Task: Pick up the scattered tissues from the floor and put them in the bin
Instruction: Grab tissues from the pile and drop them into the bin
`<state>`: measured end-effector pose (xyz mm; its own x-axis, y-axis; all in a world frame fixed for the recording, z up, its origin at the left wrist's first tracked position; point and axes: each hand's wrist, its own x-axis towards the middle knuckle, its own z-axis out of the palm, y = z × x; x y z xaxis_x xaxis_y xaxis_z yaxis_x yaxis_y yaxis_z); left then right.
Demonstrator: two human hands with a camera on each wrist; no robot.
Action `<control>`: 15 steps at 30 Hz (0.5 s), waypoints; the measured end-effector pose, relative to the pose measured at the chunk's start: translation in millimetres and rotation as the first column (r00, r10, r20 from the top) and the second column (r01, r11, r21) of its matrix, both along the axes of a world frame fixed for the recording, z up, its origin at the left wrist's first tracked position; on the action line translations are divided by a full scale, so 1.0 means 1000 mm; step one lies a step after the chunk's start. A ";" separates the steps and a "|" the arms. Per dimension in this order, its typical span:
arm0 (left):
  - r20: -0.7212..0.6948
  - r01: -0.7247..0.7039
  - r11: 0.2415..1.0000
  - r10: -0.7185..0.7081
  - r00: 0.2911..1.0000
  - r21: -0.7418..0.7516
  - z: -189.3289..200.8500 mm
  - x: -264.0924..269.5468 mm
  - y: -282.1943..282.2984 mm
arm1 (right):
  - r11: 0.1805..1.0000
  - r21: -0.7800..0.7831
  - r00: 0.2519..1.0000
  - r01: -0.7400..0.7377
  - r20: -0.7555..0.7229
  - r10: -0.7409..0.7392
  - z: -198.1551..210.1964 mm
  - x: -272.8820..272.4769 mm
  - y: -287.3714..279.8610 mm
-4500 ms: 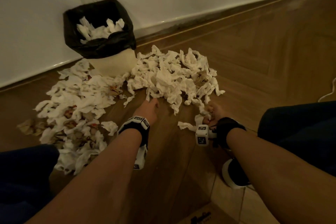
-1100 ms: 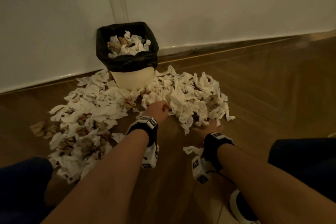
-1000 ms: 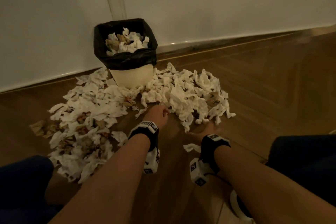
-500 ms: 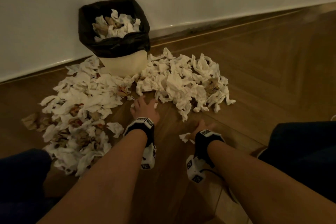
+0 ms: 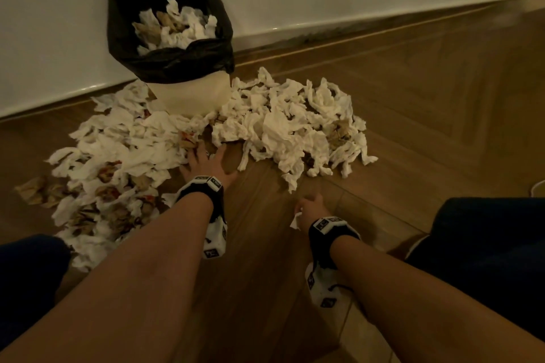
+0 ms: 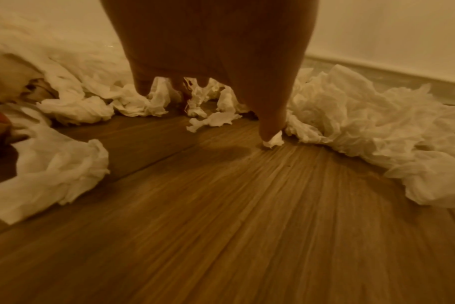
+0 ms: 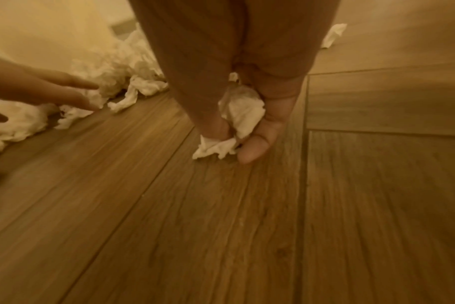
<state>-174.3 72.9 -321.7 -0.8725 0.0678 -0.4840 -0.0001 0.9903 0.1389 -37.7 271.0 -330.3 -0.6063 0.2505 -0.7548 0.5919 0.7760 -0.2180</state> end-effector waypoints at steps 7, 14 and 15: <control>0.029 -0.009 0.999 0.007 1.000 0.050 -0.007 -0.002 0.004 | 0.999 0.022 0.999 -0.023 -0.034 0.024 -0.007 0.001 0.000; -0.071 -0.045 0.993 0.053 0.996 0.111 -0.009 -0.001 0.013 | 0.999 0.020 0.996 -0.032 -0.079 0.034 -0.011 0.003 0.003; -0.074 -0.042 0.994 0.050 0.996 0.104 -0.008 -0.002 0.012 | 0.999 0.020 0.996 -0.034 -0.082 0.035 -0.011 0.004 0.003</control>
<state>-176.2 85.4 -329.8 -0.9098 0.0726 -0.4086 -0.0309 0.9700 0.2411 -34.0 274.3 -341.1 -0.6747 0.2414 -0.6975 0.5452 0.8000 -0.2505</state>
